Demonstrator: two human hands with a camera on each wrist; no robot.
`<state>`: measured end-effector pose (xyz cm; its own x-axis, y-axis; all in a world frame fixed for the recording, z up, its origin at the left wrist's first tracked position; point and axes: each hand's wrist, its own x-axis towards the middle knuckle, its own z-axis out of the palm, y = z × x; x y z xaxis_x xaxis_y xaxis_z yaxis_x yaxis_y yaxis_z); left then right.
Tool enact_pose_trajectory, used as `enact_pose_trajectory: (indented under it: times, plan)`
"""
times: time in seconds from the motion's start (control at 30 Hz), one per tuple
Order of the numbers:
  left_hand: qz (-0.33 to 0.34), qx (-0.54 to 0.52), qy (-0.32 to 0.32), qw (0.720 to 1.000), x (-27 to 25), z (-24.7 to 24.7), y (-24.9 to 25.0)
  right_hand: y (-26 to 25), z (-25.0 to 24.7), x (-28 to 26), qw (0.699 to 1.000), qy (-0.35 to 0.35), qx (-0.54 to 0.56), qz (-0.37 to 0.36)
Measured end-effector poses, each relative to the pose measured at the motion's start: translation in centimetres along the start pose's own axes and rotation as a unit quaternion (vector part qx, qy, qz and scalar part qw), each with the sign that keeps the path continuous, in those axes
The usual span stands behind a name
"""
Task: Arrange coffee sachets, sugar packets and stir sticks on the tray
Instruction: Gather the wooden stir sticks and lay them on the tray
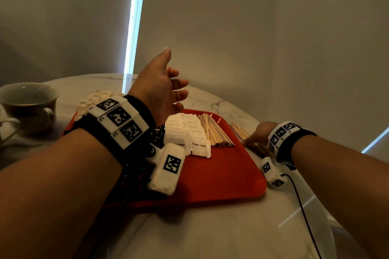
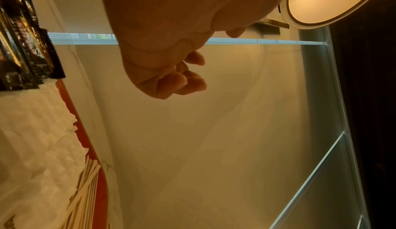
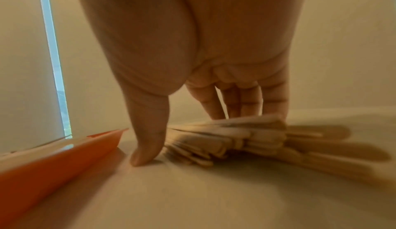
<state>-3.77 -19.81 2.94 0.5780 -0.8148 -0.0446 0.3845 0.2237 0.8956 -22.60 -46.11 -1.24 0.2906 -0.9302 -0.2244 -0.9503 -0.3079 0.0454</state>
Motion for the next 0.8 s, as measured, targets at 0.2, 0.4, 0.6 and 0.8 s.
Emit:
enact_pose_trajectory:
  times: [0.2,0.4,0.6,0.8]
  plan:
    - [-0.001,-0.006,0.004,1.000,0.1,-0.4,0.1,-1.1,0.0,-0.3,0.999,0.029,-0.019,-0.008]
    - [0.004,-0.013,0.008,1.000,-0.1,-0.4,0.3,-1.7,0.0,-1.0,0.998,0.044,-0.041,-0.027]
    - [0.005,-0.015,0.003,1.000,-0.3,-0.3,0.4,-1.5,0.6,-1.0,0.995,0.028,-0.084,-0.035]
    - [0.003,-0.018,-0.002,1.000,-0.4,-0.1,0.4,-1.6,1.7,-1.4,0.986,0.029,-0.153,-0.053]
